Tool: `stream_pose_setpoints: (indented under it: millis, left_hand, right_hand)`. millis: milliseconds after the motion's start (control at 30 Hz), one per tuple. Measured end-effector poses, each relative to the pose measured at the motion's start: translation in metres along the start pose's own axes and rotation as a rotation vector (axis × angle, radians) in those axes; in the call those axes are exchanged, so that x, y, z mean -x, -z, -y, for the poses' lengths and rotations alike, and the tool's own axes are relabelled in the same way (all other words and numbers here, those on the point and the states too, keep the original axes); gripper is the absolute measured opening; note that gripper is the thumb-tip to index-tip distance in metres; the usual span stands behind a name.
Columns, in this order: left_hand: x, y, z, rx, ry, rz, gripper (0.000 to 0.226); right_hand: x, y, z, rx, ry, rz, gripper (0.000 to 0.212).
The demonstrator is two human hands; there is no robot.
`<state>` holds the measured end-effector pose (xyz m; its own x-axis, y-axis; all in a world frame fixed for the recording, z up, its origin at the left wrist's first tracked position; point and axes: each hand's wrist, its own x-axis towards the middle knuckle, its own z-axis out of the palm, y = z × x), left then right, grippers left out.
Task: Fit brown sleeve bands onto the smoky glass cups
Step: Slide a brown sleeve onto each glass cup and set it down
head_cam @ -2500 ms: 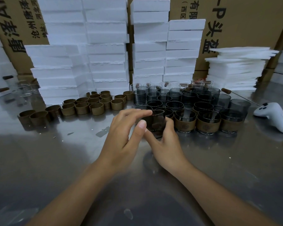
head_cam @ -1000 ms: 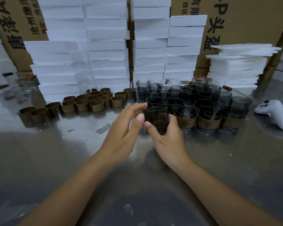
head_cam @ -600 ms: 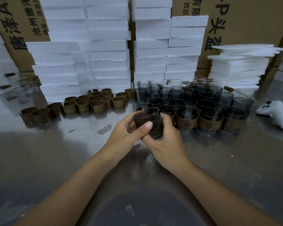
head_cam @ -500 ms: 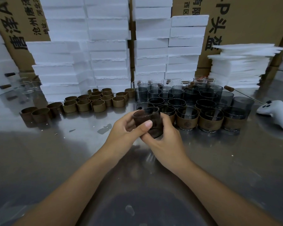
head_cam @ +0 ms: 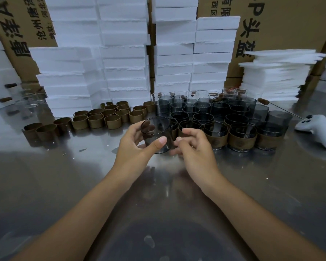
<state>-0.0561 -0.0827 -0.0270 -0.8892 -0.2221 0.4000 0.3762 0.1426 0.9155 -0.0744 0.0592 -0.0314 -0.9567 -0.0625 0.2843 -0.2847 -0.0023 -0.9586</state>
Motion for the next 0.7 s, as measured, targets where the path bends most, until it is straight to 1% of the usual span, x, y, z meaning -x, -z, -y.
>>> stream_pose_setpoints:
  millis: [67,200,300,400,500,567,700]
  left_hand:
    - [0.002,-0.002,0.0,-0.016,-0.002,0.017,0.069]
    - [0.005,-0.006,0.0,-0.038,-0.021,0.055,0.065]
    - [0.007,-0.008,0.001,-0.055,-0.031,0.089,0.058]
    - [0.008,-0.01,0.003,-0.038,-0.036,0.1,0.052]
    - [0.008,-0.011,0.003,-0.025,-0.04,0.096,0.049]
    - [0.008,-0.011,0.003,-0.015,-0.045,0.098,0.048]
    - [0.009,-0.012,0.0,0.03,-0.05,0.117,0.052]
  right_hand:
    - [-0.002,0.001,0.001,-0.082,-0.081,-0.019,0.01]
    - [-0.003,0.002,0.003,-0.208,-0.219,0.001,0.016]
    - [-0.001,0.003,0.007,-0.266,-0.277,0.031,0.022]
    - [0.0,0.002,0.012,-0.378,-0.321,0.084,0.029]
    - [0.002,0.0,0.014,-0.474,-0.396,0.107,0.029]
    - [0.002,-0.001,0.015,-0.525,-0.445,0.114,0.03]
    - [0.005,-0.003,0.016,-0.626,-0.525,0.161,0.045]
